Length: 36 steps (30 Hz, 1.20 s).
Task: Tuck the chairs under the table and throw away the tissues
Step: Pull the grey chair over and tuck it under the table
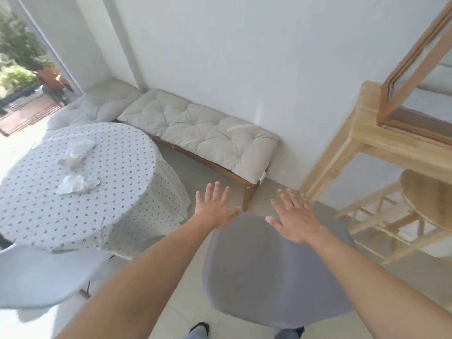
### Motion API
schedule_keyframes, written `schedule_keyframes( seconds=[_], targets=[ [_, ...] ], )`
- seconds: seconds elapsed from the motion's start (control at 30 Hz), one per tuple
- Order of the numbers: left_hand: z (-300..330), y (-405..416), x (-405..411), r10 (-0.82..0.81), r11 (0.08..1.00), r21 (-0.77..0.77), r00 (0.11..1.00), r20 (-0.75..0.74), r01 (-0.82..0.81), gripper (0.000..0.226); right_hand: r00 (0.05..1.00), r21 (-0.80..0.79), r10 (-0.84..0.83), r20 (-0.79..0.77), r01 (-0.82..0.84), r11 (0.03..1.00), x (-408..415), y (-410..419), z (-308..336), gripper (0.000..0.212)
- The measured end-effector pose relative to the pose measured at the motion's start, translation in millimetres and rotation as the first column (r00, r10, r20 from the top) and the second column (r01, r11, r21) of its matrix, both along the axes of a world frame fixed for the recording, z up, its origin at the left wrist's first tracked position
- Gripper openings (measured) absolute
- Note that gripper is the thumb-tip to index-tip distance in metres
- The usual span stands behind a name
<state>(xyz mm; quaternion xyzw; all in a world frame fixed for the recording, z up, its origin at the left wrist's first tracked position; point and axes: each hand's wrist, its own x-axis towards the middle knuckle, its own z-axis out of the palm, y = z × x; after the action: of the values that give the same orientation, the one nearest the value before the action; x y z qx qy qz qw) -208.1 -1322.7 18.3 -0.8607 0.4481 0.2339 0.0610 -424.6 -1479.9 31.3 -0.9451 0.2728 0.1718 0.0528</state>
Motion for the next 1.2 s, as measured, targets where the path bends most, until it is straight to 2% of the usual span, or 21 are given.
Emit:
schedule_keyframes(
  seconds=[0.07,0.1,0.2,0.33,0.57,0.77,0.87,1.0,1.07,1.2],
  targets=[
    [0.9,15.7,-15.1,0.164,0.986,0.029,0.986,-0.003,-0.164,0.090,0.990,0.021,0.142,-0.020,-0.141,0.990,12.7,-21.6,-6.1,0.075],
    [-0.3,20.0,-19.8,0.193,0.981,0.031,0.981,-0.002,-0.193,0.090,0.986,0.028,0.162,-0.027,-0.162,0.986,15.3,-27.0,-6.6,0.075],
    [-1.9,37.9,-60.5,0.382,0.923,0.049,0.924,0.011,-0.382,0.090,0.932,0.031,0.363,-0.015,-0.363,0.931,16.6,-50.4,-4.4,0.076],
    [-10.0,50.6,-123.2,0.542,0.840,0.017,0.840,0.014,-0.542,0.089,0.866,0.051,0.500,-0.014,-0.499,0.865,4.6,-67.8,-4.6,0.076],
    [-43.6,21.4,-249.2,0.666,0.743,-0.019,0.742,-0.071,-0.669,0.086,0.788,0.095,0.610,-0.078,-0.603,0.792,-86.0,-91.0,-30.8,0.074],
    [-63.7,-28.6,-381.7,0.767,0.632,-0.022,0.630,-0.124,-0.774,0.086,0.661,0.166,0.735,-0.153,-0.716,0.679,-149.5,-130.6,-51.6,0.071],
    [-66.0,-63.0,-428.7,0.808,0.579,-0.022,0.577,-0.115,-0.815,0.085,0.559,0.210,0.814,-0.159,-0.787,0.581,-162.9,-154.3,-67.1,0.071],
    [-67.8,-119.6,-473.6,0.873,0.465,-0.033,0.464,-0.152,-0.885,0.085,0.396,0.282,0.907,-0.141,-0.862,0.420,-174.2,-185.9,-79.9,0.073],
    [-71.7,-145.5,-494.5,0.878,0.451,-0.011,0.446,-0.176,-0.892,0.088,0.312,0.286,0.939,-0.144,-0.895,0.341,-184.1,-199.6,-82.3,0.072],
    [-80.0,-178.0,-517.6,0.904,0.411,0.013,0.406,-0.131,-0.912,0.086,0.271,0.237,0.962,-0.037,-0.933,0.272,-193.0,-209.4,-81.3,0.062]
  ],
)
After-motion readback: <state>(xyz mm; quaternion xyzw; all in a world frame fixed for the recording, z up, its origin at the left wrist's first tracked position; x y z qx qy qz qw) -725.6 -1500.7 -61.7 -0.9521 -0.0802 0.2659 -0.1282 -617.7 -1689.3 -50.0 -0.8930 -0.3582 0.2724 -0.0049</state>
